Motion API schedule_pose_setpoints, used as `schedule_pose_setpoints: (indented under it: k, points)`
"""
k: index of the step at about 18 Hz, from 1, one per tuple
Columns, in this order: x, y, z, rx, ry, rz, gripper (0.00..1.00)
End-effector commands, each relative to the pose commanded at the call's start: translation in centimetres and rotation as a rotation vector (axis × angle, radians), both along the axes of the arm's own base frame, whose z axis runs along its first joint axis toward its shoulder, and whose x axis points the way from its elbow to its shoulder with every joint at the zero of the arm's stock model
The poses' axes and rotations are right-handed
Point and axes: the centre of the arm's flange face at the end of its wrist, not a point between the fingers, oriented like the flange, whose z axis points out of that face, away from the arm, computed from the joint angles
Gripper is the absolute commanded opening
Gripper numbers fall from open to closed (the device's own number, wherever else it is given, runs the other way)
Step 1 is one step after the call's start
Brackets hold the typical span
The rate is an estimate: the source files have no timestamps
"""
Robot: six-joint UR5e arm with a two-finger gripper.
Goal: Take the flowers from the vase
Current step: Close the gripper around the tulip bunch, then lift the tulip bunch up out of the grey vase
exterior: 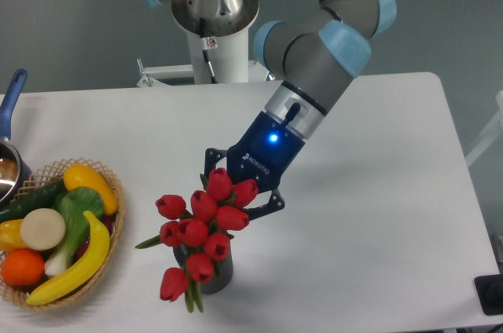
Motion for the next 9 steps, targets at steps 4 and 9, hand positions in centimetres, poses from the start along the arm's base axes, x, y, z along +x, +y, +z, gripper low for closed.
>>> schedule_pose_setpoints:
  k: [4, 9]
  points:
    - [-1.1, -0.5, 2.4, 0.037, -0.028, 0.017, 0.07]
    - [-1.9, -1.0, 4.0, 0.066, -0.059, 0.023, 0.07]
